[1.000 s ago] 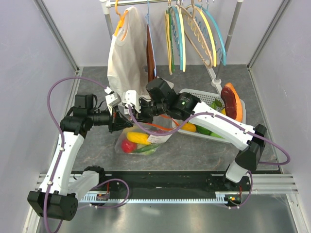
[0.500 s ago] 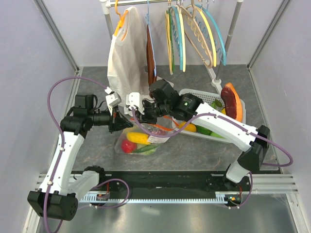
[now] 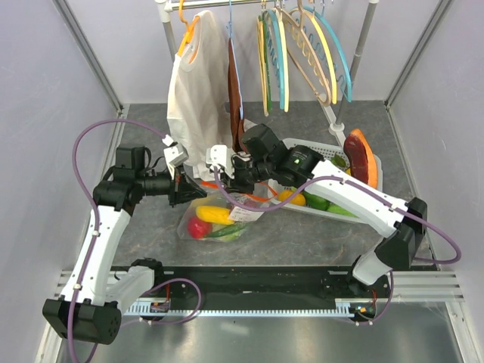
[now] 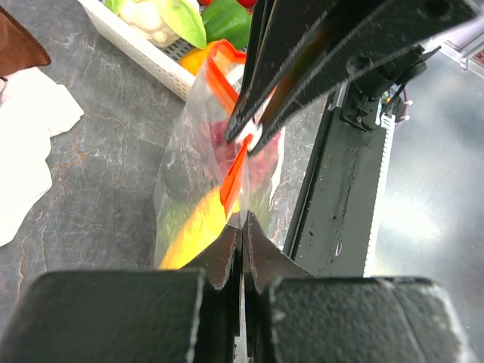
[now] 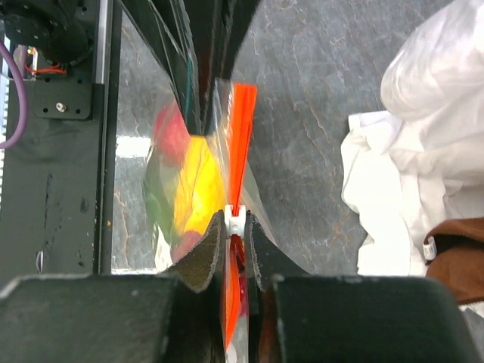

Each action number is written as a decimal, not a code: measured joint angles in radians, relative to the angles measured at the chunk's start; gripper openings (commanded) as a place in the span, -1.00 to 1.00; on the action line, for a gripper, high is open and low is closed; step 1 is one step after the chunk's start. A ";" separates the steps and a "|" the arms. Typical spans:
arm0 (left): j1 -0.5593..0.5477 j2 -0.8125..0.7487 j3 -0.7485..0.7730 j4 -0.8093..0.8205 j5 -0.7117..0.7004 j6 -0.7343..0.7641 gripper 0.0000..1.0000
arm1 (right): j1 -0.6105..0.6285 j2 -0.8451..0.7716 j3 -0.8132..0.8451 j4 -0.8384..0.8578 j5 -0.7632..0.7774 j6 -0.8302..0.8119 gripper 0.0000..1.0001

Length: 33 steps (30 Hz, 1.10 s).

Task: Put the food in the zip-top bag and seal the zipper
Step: Zip the zipper food storage bag at the center of the board.

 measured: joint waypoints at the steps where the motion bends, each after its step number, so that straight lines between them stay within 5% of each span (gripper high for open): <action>1: 0.000 -0.002 0.000 0.000 0.000 0.000 -0.96 | -0.006 -0.006 -0.006 -0.002 -0.001 -0.003 -1.00; 33: 0.042 0.034 0.069 0.008 -0.025 -0.010 -0.96 | -0.225 -0.256 -0.335 -0.107 -0.003 -0.152 -1.00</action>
